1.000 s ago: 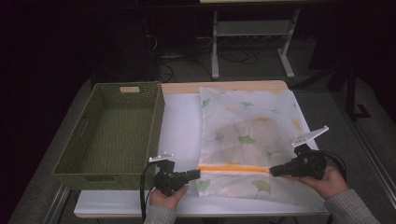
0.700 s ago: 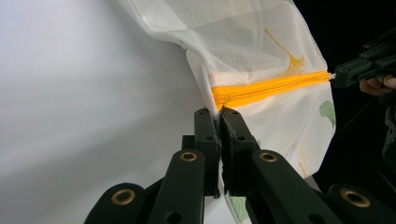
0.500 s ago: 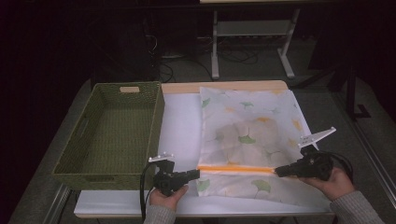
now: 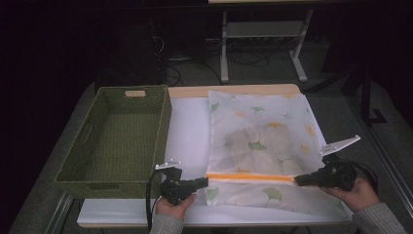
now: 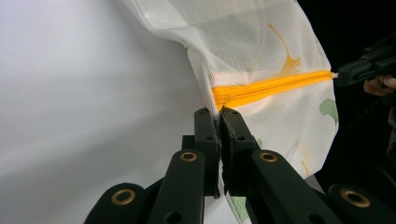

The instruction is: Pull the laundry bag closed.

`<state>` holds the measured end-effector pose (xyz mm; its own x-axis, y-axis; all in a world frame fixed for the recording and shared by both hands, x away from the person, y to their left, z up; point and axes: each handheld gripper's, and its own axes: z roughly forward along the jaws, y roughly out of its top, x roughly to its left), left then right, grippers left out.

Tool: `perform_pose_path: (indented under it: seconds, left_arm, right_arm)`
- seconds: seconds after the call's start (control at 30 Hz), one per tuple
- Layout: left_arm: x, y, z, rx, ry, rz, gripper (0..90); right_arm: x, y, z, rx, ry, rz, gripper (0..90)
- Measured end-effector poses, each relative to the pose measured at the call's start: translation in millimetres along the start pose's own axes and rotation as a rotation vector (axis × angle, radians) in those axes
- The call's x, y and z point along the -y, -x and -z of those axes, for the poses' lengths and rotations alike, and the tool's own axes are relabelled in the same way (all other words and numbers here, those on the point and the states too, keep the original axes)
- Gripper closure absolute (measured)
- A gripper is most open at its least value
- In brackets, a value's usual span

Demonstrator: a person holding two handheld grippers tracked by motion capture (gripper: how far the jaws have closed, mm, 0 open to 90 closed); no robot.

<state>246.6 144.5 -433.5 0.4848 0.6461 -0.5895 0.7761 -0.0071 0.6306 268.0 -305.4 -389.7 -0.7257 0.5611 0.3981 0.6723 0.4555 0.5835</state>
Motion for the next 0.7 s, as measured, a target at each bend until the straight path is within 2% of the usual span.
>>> perform_pose_path:
  seconds: [0.7]
  left_arm:
    - [-0.2, -0.4, 0.2, -0.002, -0.004, 0.002, 86.3]
  right_arm:
    - [22.2, 15.9, 19.6, 0.031, 0.019, -0.053, 89.6]
